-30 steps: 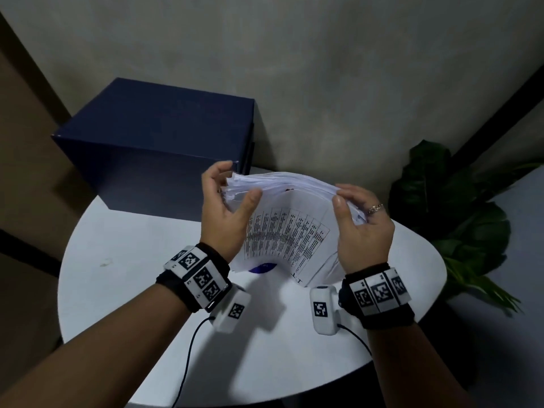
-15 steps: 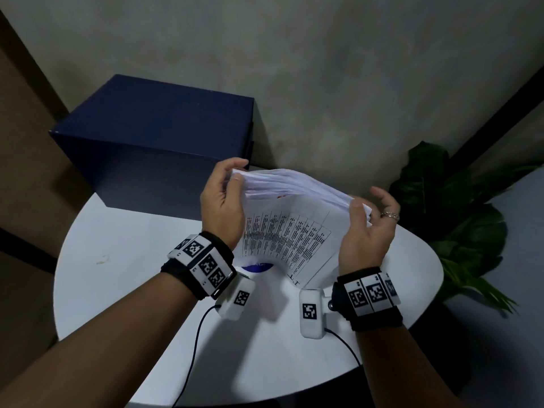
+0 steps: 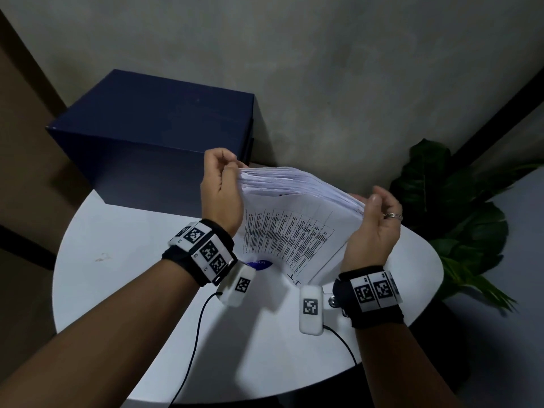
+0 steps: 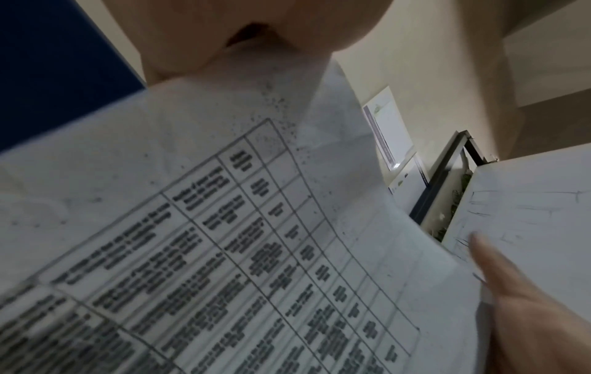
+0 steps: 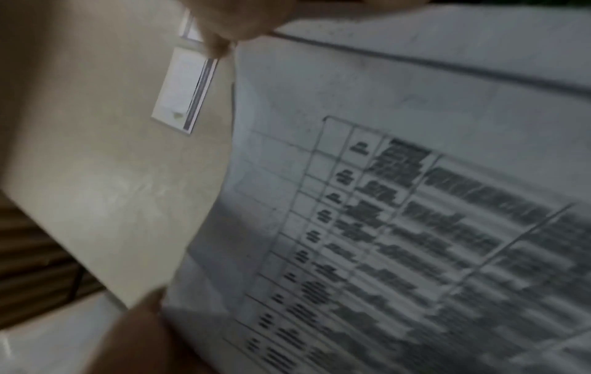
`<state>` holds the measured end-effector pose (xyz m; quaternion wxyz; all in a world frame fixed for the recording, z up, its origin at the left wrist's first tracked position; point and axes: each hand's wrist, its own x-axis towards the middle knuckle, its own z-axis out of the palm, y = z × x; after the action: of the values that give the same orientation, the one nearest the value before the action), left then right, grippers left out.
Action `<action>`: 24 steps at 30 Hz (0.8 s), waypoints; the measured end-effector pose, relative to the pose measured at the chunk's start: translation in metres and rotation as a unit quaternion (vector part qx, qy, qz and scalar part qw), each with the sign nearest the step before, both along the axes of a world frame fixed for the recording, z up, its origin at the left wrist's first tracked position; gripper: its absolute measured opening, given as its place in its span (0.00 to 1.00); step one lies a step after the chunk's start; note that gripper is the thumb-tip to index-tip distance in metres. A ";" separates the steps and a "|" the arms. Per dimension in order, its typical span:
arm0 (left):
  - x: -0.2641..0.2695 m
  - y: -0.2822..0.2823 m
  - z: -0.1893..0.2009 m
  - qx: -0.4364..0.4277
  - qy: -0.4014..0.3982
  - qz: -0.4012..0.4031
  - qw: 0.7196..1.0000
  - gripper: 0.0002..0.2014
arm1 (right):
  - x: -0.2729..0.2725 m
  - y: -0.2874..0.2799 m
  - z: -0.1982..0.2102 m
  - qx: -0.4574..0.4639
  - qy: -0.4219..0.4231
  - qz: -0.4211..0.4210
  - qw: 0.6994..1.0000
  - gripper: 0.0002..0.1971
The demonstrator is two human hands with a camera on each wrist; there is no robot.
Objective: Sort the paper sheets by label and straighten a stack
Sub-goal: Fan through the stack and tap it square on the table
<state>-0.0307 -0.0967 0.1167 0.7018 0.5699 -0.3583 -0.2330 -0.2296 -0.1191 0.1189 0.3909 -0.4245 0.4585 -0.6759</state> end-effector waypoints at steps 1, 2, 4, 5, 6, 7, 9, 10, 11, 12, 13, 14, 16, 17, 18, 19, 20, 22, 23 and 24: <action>0.004 0.000 -0.003 -0.009 -0.001 -0.024 1.000 0.03 | -0.005 0.000 -0.003 -0.001 0.010 0.026 1.000 0.14; 0.009 0.001 -0.005 -0.010 -0.002 -0.060 0.998 0.11 | -0.011 0.001 -0.006 0.002 0.031 0.053 0.998 0.23; 0.023 0.004 -0.014 0.014 -0.015 -0.150 0.988 0.32 | -0.019 -0.001 -0.014 0.043 0.095 0.079 0.991 0.29; 0.029 0.004 -0.020 0.044 -0.032 -0.181 0.982 0.39 | -0.020 -0.004 -0.018 0.072 0.130 0.088 0.985 0.24; 0.033 0.006 -0.023 0.080 -0.056 -0.195 0.976 0.40 | -0.019 -0.007 -0.020 0.097 0.153 0.095 0.979 0.16; 0.035 0.006 -0.027 0.115 -0.087 -0.189 0.971 0.37 | -0.019 -0.010 -0.020 0.115 0.157 0.102 0.976 0.10; 0.036 0.006 -0.026 0.132 -0.125 -0.138 0.974 0.19 | -0.019 -0.013 -0.017 0.112 0.141 0.106 0.978 0.08; 0.037 0.007 -0.023 0.112 -0.125 -0.120 0.979 0.14 | -0.020 -0.015 -0.014 0.093 0.129 0.103 0.982 0.09; 0.038 0.008 -0.021 0.083 -0.107 -0.113 0.984 0.13 | -0.023 -0.015 -0.013 0.077 0.116 0.099 0.985 0.09; 0.039 0.009 -0.019 0.051 -0.077 -0.123 0.988 0.15 | -0.025 -0.014 -0.011 0.062 0.107 0.101 0.987 0.10; 0.041 0.011 -0.019 0.034 -0.054 -0.142 0.988 0.20 | -0.026 -0.011 -0.010 0.054 0.109 0.100 0.988 0.12; 0.041 0.013 -0.020 0.035 -0.052 -0.169 0.984 0.26 | -0.027 -0.009 -0.011 0.053 0.119 0.108 0.986 0.16; 0.037 0.018 -0.027 0.077 -0.075 -0.221 0.969 0.38 | -0.024 -0.005 -0.015 0.066 0.139 0.134 0.979 0.28; 0.033 0.020 -0.030 0.092 -0.077 -0.231 0.966 0.43 | -0.021 -0.004 -0.015 0.068 0.142 0.137 0.978 0.31; 0.032 0.020 -0.034 0.093 -0.068 -0.234 0.965 0.47 | -0.018 -0.006 -0.016 0.065 0.134 0.133 0.980 0.34; 0.031 0.019 -0.036 0.089 -0.057 -0.234 0.966 0.50 | -0.016 -0.007 -0.017 0.070 0.119 0.129 0.982 0.35; 0.032 0.019 -0.037 0.088 -0.050 -0.234 0.967 0.51 | -0.014 -0.008 -0.017 0.069 0.110 0.133 0.983 0.36; 0.034 0.019 -0.037 0.087 -0.047 -0.230 0.968 0.52 | -0.011 -0.007 -0.015 0.064 0.110 0.144 0.981 0.34; 0.034 0.019 -0.036 0.081 -0.036 -0.220 0.971 0.51 | -0.011 -0.007 -0.012 0.062 0.100 0.141 0.983 0.32; 0.033 0.020 -0.033 0.065 -0.023 -0.203 0.977 0.49 | -0.009 -0.008 -0.009 0.058 0.081 0.129 0.987 0.31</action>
<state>0.0026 -0.0770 0.0840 0.5930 0.5349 -0.4667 -0.3801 -0.2391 -0.1271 0.1104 0.4603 -0.5105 0.4682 -0.5552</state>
